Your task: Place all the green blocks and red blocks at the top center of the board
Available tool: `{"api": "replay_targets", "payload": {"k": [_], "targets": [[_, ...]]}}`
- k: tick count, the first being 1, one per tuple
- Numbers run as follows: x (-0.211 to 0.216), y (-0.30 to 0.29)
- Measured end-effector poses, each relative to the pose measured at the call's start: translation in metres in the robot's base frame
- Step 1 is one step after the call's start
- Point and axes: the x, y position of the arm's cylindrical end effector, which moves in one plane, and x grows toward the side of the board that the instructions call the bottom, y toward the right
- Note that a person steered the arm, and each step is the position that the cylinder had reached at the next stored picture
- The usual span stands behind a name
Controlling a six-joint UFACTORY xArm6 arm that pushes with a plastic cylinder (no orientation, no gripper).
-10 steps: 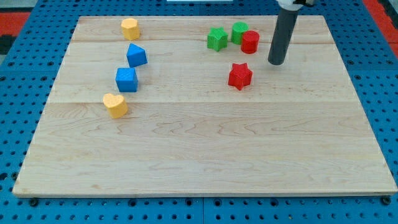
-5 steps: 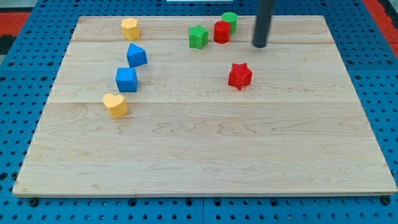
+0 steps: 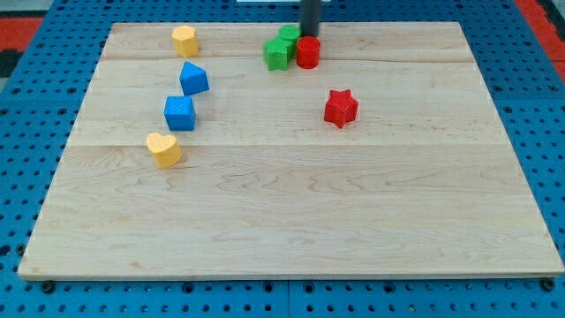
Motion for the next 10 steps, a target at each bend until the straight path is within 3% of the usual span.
{"api": "replay_targets", "payload": {"k": [1,2,3,4,5,6,7,8,9,10], "targets": [[-0.006,0.017],[-0.004,0.111],[0.045,0.099],[0.057,0.045],[0.043,-0.006],[0.039,0.041],[0.071,0.131],[0.176,0.138],[0.202,0.091],[0.159,0.061]]}}
